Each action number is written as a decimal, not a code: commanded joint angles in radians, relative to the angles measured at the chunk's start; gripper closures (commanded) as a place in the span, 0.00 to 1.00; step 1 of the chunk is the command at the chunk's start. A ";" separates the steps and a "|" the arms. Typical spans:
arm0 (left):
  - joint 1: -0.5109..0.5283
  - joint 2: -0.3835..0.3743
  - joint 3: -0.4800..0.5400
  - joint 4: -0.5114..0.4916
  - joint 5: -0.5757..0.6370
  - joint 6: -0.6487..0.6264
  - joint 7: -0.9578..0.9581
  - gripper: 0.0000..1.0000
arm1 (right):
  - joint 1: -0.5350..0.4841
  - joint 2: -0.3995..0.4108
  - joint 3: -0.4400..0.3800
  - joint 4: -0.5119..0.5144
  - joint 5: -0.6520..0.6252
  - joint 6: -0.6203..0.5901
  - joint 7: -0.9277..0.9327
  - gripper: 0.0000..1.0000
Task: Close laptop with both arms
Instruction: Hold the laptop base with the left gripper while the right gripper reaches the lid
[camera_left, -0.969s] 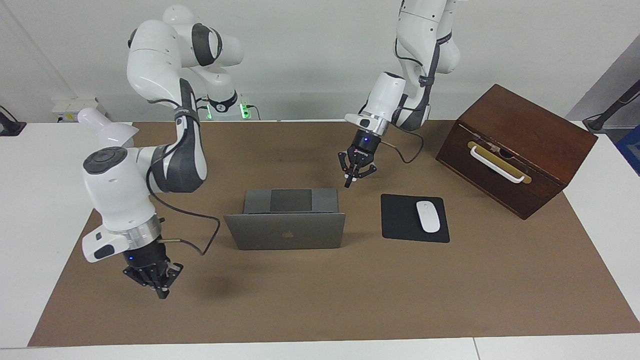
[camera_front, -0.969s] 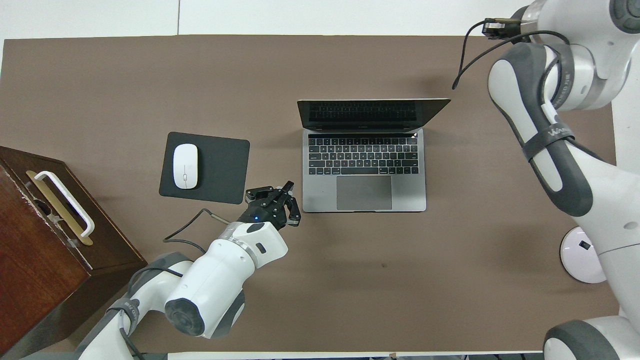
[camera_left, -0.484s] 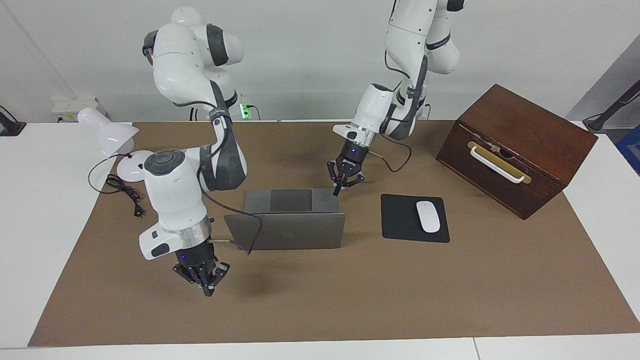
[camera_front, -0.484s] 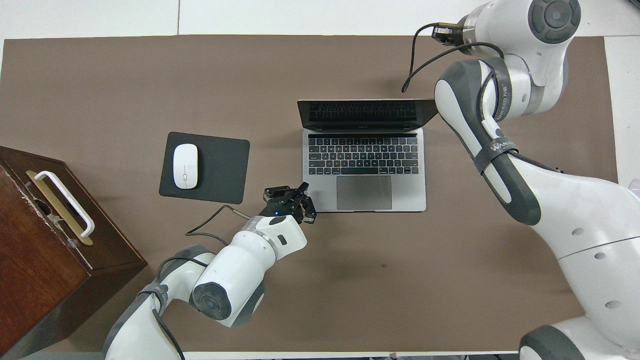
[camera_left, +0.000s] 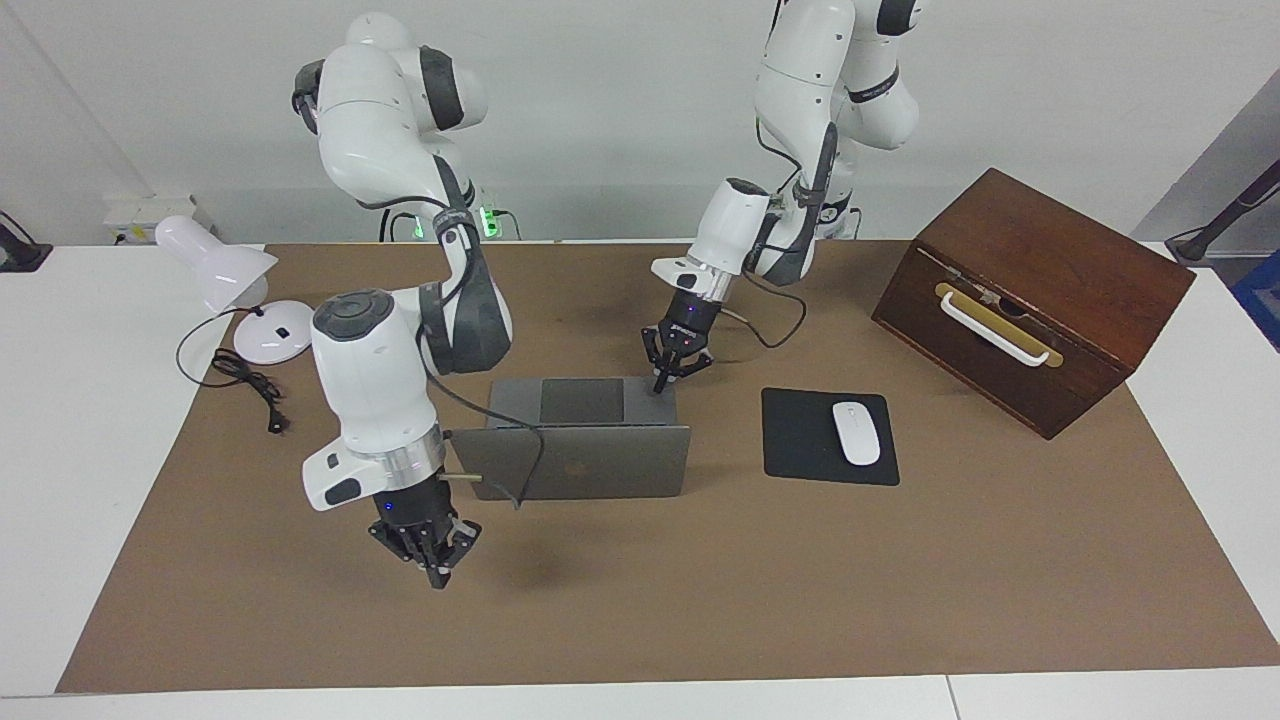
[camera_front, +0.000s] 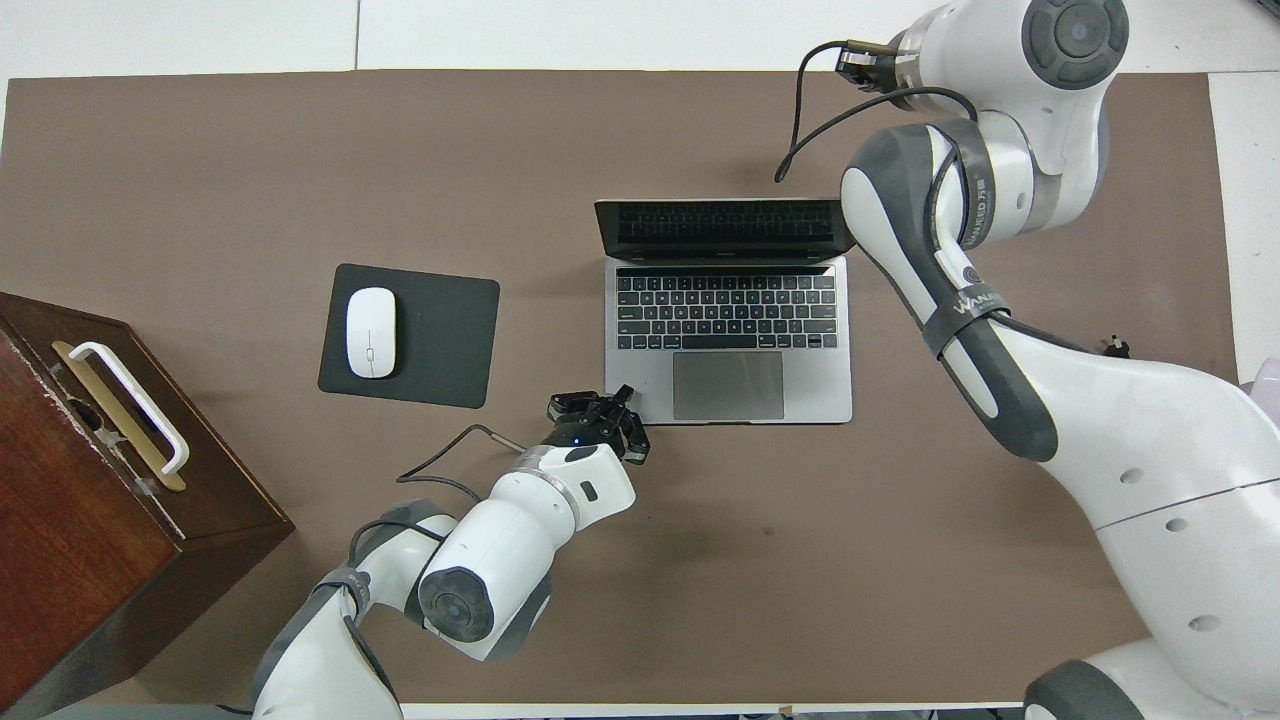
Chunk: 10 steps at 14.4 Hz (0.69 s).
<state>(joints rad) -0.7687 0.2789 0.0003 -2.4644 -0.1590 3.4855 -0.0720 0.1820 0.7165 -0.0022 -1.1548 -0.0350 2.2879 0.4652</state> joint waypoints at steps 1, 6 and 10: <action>-0.020 0.016 0.015 0.006 -0.025 0.020 0.004 1.00 | 0.030 -0.022 -0.005 0.009 -0.019 -0.079 0.061 1.00; -0.020 0.014 0.017 -0.011 -0.024 0.018 0.027 1.00 | 0.079 -0.095 0.004 0.009 -0.006 -0.260 0.089 1.00; -0.020 0.014 0.017 -0.028 -0.024 0.018 0.057 1.00 | 0.070 -0.120 0.051 0.009 -0.002 -0.367 0.084 1.00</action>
<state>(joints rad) -0.7688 0.2864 0.0024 -2.4687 -0.1590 3.4868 -0.0496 0.2671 0.6113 0.0124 -1.1377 -0.0346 1.9650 0.5400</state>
